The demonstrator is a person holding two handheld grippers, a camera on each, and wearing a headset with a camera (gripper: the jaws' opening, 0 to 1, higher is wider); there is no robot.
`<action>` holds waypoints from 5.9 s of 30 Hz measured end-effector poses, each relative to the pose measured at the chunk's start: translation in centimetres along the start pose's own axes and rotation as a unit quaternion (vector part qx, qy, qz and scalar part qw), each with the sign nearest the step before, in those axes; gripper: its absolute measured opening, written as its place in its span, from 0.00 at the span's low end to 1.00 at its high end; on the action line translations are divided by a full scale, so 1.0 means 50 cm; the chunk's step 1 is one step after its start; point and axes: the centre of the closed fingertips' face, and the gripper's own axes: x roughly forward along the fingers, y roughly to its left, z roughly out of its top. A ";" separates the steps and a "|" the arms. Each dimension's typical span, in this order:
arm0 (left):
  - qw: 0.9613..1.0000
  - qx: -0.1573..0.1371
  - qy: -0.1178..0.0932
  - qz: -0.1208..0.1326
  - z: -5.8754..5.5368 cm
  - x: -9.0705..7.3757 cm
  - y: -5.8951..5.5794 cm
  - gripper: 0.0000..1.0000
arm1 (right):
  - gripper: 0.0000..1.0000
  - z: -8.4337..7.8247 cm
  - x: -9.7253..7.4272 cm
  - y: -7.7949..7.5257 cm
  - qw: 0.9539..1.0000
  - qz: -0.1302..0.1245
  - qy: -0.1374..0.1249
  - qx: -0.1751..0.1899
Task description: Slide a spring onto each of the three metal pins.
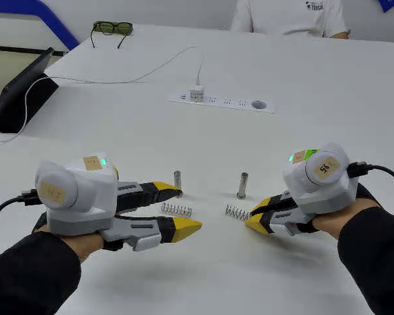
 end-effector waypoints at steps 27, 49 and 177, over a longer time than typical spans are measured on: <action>0.998 0.043 0.034 -0.038 -0.011 0.038 -0.018 0.39 | 0.11 0.061 -0.051 0.070 0.997 0.046 0.000 -0.056; 0.991 0.095 0.057 -0.071 -0.025 0.048 -0.056 0.22 | 0.11 0.094 -0.058 0.136 0.990 0.095 0.009 -0.100; 0.999 -0.014 0.012 0.044 -0.044 -0.039 0.047 0.41 | 0.11 0.211 -0.117 -0.068 0.992 -0.066 -0.094 -0.045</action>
